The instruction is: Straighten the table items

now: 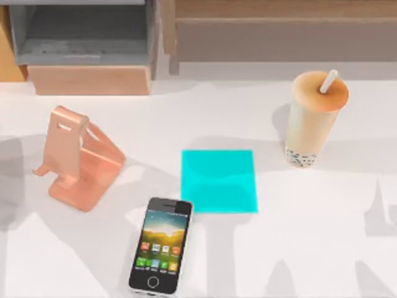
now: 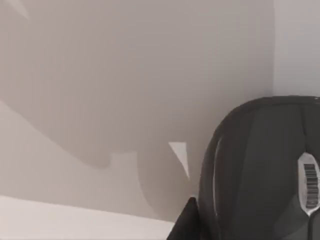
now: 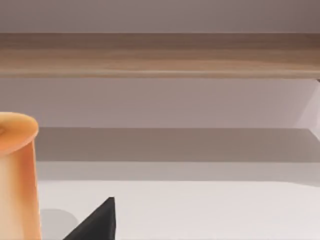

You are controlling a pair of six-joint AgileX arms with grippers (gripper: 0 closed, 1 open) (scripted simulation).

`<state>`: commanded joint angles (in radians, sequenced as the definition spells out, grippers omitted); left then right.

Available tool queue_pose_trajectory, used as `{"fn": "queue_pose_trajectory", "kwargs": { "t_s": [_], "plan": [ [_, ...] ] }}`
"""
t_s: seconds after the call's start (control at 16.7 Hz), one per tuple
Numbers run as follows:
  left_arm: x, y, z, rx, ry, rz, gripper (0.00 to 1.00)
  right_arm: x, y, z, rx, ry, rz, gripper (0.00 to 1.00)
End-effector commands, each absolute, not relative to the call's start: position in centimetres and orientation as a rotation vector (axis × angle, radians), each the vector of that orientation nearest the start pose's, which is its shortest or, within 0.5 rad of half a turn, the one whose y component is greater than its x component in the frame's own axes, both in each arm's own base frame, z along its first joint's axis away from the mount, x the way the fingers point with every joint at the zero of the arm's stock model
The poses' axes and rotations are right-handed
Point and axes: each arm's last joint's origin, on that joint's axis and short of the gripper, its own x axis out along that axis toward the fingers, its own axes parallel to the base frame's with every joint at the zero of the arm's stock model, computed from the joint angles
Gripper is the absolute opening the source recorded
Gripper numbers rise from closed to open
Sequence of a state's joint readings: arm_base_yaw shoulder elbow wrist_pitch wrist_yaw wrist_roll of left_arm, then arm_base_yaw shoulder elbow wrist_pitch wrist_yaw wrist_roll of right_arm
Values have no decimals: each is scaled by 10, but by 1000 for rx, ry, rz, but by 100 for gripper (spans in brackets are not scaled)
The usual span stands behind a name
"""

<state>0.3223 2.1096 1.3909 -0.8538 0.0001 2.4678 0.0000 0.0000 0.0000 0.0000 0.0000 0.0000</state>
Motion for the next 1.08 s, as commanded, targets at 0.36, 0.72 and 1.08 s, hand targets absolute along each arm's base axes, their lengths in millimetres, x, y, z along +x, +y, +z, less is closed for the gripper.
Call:
{"fn": "queue_pose_trajectory", "kwargs": {
  "t_s": [0.36, 0.72, 1.08],
  "plan": [
    [364, 125, 111, 1613, 888, -1615, 0, 106, -1, 160, 0, 0, 0, 100],
    [367, 125, 130, 1623, 882, -1615, 0, 106, -1, 160, 0, 0, 0, 100],
    [368, 126, 168, 1618, 884, -1619, 0, 106, -1, 160, 0, 0, 0, 100]
  ]
}}
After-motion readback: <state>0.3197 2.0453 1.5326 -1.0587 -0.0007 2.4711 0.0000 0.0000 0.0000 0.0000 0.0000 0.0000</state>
